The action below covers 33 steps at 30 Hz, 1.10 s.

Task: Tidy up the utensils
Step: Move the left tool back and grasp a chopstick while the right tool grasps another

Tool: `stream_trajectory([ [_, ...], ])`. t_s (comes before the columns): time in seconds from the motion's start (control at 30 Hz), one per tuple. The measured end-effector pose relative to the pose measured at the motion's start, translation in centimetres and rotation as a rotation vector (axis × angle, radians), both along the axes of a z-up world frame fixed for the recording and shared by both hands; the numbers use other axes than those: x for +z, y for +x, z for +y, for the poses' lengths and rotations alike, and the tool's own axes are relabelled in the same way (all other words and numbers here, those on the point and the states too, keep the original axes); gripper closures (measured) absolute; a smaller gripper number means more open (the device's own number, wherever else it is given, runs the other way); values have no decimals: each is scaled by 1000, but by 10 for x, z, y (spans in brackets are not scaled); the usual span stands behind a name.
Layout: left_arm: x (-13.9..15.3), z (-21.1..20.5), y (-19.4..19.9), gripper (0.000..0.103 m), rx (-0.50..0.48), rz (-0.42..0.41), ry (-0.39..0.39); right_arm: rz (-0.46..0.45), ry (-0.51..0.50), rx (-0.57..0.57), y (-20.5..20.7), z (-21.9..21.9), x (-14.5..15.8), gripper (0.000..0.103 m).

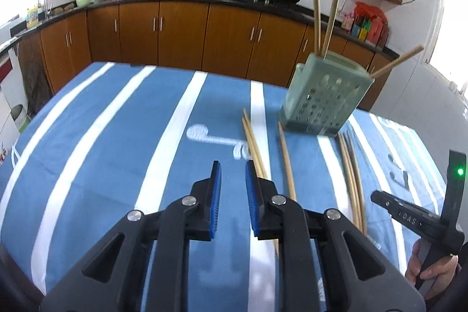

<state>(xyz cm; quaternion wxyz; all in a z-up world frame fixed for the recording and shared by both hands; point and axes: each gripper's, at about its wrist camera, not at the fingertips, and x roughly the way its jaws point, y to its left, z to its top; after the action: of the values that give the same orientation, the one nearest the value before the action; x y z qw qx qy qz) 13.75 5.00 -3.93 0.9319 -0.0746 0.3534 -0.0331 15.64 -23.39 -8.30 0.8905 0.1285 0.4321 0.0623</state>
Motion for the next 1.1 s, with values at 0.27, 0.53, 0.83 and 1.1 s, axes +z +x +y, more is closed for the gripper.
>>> stream_trajectory([
  [0.27,-14,-12,6,85,-41,54,-11,14,-96,19,9,15,-9,93],
  [0.53,-38,-28,12,86,-118,128,-57,24,-78,-135,12,-31,-10,95],
  [0.83,-62,-48,20,90,-154,205,-25,11,-108,-119,10,-33,-10,95],
  [1.1,-65,-47,27,93,-111,204,7,8,-118,-95,7,-30,-10,95],
])
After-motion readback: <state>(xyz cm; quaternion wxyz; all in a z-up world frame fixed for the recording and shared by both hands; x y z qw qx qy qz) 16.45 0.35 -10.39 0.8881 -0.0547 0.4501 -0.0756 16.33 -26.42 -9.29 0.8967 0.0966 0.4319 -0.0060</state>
